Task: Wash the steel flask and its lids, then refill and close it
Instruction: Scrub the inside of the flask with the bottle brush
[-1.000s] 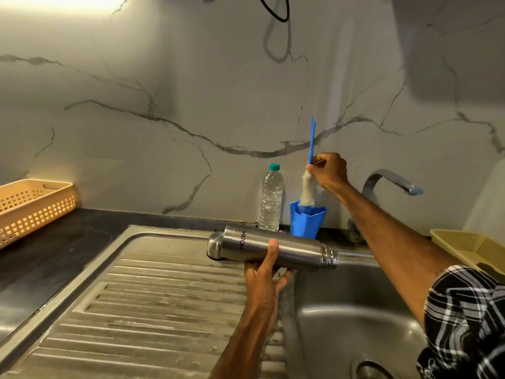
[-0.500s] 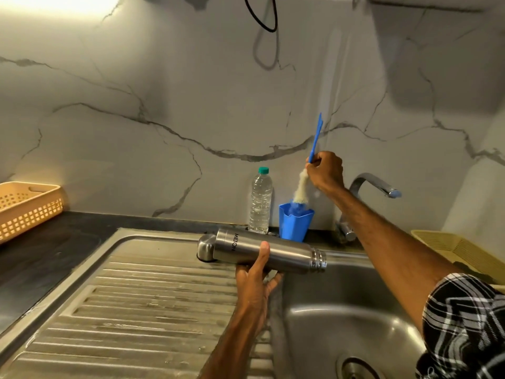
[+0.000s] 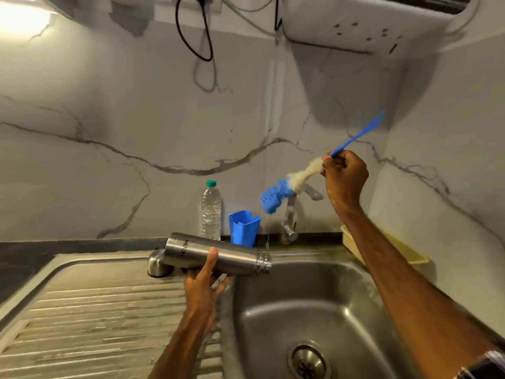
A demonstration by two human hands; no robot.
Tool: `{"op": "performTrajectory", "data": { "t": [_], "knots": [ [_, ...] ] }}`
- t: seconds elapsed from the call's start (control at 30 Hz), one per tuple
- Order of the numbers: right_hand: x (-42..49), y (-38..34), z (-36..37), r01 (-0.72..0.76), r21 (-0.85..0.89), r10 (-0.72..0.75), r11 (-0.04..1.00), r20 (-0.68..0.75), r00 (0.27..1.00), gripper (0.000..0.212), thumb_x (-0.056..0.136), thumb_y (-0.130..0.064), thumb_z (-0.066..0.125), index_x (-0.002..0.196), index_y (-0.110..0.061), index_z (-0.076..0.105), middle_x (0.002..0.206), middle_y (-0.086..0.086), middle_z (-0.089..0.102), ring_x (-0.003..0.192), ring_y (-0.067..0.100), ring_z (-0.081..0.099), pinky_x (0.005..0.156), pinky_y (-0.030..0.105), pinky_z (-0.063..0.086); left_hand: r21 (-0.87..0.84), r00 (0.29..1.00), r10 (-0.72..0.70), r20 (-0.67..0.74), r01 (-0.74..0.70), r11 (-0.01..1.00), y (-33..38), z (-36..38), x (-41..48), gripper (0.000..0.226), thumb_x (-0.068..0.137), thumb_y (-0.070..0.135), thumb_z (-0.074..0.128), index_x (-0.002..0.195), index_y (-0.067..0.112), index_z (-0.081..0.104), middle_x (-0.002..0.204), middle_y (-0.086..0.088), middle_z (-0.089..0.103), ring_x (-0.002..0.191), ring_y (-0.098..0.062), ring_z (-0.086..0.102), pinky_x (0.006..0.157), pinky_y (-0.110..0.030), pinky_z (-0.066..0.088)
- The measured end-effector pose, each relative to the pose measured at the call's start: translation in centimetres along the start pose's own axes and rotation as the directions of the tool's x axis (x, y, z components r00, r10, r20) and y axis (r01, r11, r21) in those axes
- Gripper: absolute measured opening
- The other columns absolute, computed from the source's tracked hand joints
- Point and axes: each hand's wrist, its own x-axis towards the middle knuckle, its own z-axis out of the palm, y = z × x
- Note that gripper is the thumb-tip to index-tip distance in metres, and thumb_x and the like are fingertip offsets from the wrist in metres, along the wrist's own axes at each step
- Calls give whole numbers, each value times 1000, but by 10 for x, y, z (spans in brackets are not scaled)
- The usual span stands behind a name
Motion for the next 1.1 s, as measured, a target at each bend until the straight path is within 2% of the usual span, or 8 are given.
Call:
{"op": "performTrajectory", "data": {
  "t": [0.2,0.33,0.43,0.6,0.7,0.8,1.0,1.1],
  "knots": [
    [-51,24,-74,-145,14,146,989,-103,984,16,87,-28,71,96,-15,73,81,2,71,78,23,70,74,50,60,-39,1000,1,10,0,999,6,3,-7,36,90,22,74,122,16,61,120,-12,69,106,-29,69,64,-37,64],
    [-88,44,-110,-225,1,223,974,-162,961,17,83,-29,71,97,-19,74,83,1,73,79,22,71,77,49,59,-50,1000,16,9,-16,999,7,4,-12,45,91,24,73,132,12,59,117,-9,69,110,-29,68,65,-37,64],
    [-113,59,-122,-334,149,356,931,-161,920,9,85,-21,73,94,-21,73,88,5,74,84,24,72,73,42,61,-48,999,36,6,-36,998,8,2,-14,51,91,25,73,137,11,55,122,-11,68,111,-30,67,69,-39,64],
    [-145,70,-113,-663,396,737,635,-52,674,15,92,0,64,86,-13,66,88,8,68,78,13,68,72,33,61,-63,999,33,8,-33,997,8,1,-15,67,84,31,77,141,7,51,130,-18,66,114,-33,67,68,-39,63],
    [-154,70,-106,-739,509,840,441,56,540,20,94,9,53,85,-8,59,84,6,65,77,14,66,82,39,57,-104,1000,-3,24,6,995,6,0,-14,63,88,33,75,139,5,52,128,-19,67,116,-34,66,68,-39,63],
    [-161,70,-104,-778,535,879,329,129,460,19,96,10,47,87,-4,57,88,9,64,80,18,66,85,40,54,-123,999,-24,36,28,992,4,0,-12,60,90,33,73,138,3,54,127,-20,67,116,-33,66,67,-37,63],
    [-177,74,-101,-803,521,882,288,182,434,17,97,8,45,101,-4,57,96,10,63,102,26,63,96,44,53,-86,999,7,38,-3,996,3,-1,-11,58,92,30,71,140,6,49,127,-18,66,115,-32,67,70,-38,64],
    [-177,74,-100,-809,481,873,338,162,461,16,97,7,47,100,-5,58,95,9,62,98,24,63,96,43,53,-45,999,32,11,-32,998,5,-3,-9,55,91,27,72,136,4,52,121,-18,69,106,-28,70,69,-39,64]
  ]
}}
